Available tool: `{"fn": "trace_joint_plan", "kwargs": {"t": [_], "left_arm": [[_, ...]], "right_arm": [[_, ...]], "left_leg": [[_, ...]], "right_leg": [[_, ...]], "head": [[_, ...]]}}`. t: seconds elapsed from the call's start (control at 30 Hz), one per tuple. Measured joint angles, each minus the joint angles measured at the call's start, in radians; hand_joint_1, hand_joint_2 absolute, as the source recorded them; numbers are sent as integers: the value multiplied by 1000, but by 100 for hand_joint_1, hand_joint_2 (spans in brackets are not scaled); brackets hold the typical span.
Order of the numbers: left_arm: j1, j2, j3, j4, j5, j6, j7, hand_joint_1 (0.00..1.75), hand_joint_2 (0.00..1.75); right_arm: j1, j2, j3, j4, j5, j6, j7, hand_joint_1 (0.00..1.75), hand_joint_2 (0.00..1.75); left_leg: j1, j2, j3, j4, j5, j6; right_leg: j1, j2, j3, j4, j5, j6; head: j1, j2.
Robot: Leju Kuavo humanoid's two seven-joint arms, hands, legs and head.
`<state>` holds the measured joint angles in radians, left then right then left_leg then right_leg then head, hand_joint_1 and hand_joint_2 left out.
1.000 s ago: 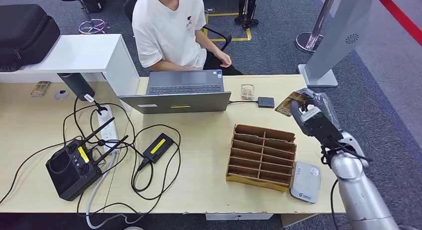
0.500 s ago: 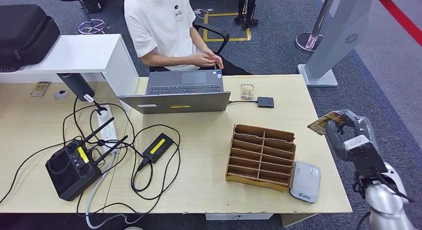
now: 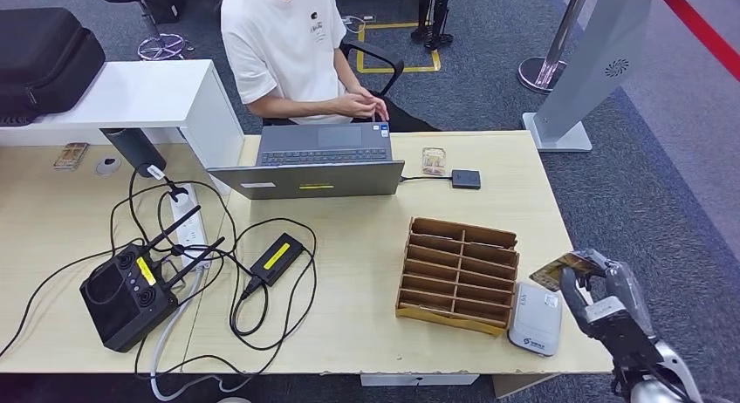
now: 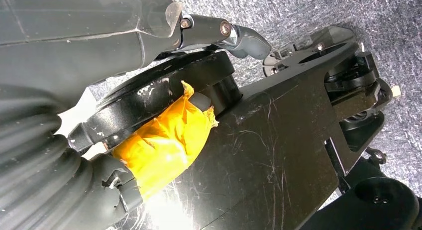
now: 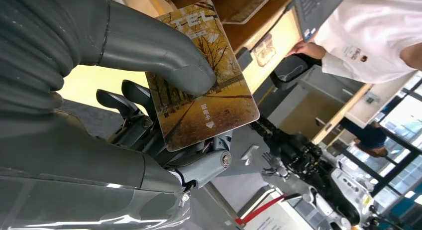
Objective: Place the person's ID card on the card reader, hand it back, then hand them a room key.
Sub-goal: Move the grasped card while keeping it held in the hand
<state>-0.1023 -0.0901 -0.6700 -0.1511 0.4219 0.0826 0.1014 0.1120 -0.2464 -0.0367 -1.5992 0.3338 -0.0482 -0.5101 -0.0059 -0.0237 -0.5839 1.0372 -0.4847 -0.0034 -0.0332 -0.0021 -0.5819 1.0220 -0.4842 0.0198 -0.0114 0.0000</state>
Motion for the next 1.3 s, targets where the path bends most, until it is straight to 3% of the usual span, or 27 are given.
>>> {"fn": "trace_joint_plan", "kwargs": {"t": [0.7, 1.3], "left_arm": [[-2, 0, -19, 0, 3, 2, 11, 0, 175], [-3, 0, -34, 0, 7, 6, 23, 0, 175]], "right_arm": [[49, 54, 18, 67, 90, -81, 1, 175, 175], [90, 87, 10, 156, 84, -79, -7, 175, 175]], "left_leg": [[0, 0, 0, 0, 0, 0], [0, 0, 0, 0, 0, 0]], "right_leg": [[0, 0, 0, 0, 0, 0], [0, 0, 0, 0, 0, 0]], "head": [[0, 0], [0, 0]]}}
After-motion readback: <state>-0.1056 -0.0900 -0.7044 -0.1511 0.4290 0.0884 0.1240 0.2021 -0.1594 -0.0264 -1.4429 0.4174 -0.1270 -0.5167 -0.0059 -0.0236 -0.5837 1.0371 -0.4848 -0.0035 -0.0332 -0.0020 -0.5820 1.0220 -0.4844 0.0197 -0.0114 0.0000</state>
